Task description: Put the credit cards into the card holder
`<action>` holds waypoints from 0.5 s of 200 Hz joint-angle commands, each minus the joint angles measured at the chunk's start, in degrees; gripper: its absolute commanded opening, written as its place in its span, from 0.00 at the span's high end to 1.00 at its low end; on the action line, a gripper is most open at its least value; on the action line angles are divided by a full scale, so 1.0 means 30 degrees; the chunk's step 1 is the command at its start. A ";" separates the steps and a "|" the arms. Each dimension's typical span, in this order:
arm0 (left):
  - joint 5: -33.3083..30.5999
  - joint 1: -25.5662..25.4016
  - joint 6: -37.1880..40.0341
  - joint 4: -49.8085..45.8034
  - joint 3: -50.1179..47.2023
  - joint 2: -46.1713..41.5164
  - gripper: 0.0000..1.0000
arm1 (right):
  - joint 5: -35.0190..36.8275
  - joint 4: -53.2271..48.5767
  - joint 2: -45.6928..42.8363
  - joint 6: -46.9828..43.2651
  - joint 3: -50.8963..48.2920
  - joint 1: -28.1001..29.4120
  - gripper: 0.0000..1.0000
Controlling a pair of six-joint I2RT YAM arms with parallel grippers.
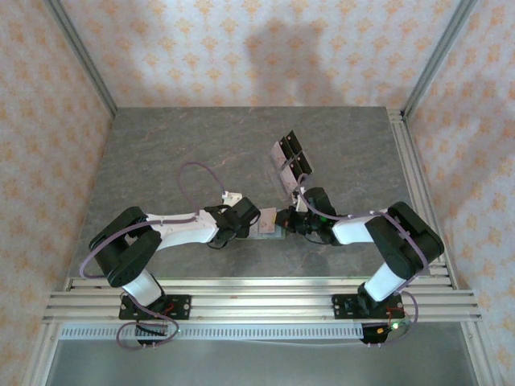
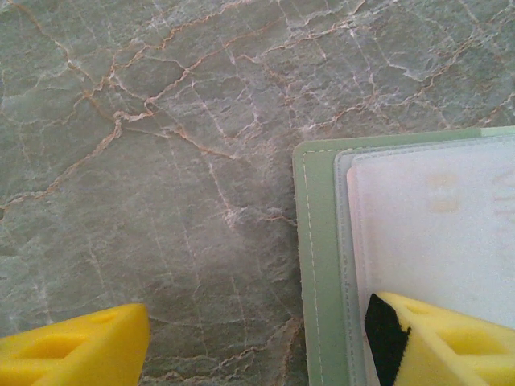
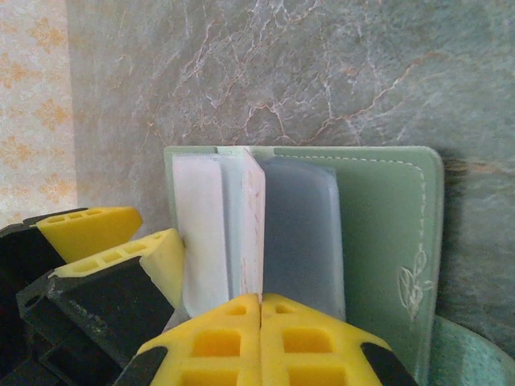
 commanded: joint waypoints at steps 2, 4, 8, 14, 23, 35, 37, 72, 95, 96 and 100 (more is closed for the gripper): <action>-0.0636 -0.0181 -0.0117 -0.1321 -0.0349 0.0192 0.27 | -0.0648 0.1245 0.0340 -0.0343 -0.0284 -0.0131 1.00; -0.0628 -0.0181 -0.0131 -0.1314 -0.0343 0.0174 0.27 | -0.0725 0.1310 0.0374 -0.0333 -0.0284 -0.0129 1.00; -0.0629 -0.0180 -0.0135 -0.1317 -0.0359 0.0192 0.27 | -0.0840 0.1429 0.0425 -0.0314 -0.0284 -0.0132 1.00; -0.0615 -0.0181 -0.0136 -0.1320 -0.0356 0.0194 0.27 | -0.1014 0.1617 0.0498 -0.0279 -0.0284 -0.0138 1.00; -0.0635 -0.0195 -0.0136 -0.1311 -0.0344 0.0215 0.27 | -0.1307 0.1995 0.0664 -0.0198 -0.0292 -0.0131 1.00; -0.0622 -0.0232 -0.0136 -0.1340 -0.0311 0.0222 0.27 | -0.1618 0.2580 0.0893 -0.0043 -0.0342 -0.0138 1.00; -0.0617 -0.0215 -0.0136 -0.1355 -0.0326 0.0225 0.27 | -0.1641 0.2669 0.0923 -0.0024 -0.0343 -0.0124 1.00; -0.0685 -0.0221 -0.0136 -0.1376 -0.0330 0.0151 0.27 | -0.2031 0.3708 0.1512 0.0442 -0.0445 -0.0136 1.00; -0.0694 -0.0210 -0.0136 -0.1414 -0.0360 0.0167 0.27 | -0.2169 0.4214 0.1843 0.0665 -0.0489 -0.0122 1.00; -0.0684 -0.0210 -0.0136 -0.1407 -0.0346 0.0167 0.27 | -0.2177 0.4223 0.1876 0.0680 -0.0489 -0.0130 1.00; -0.0678 -0.0210 -0.0136 -0.1416 -0.0347 0.0164 0.27 | -0.2207 0.4299 0.1905 0.0715 -0.0506 -0.0118 1.00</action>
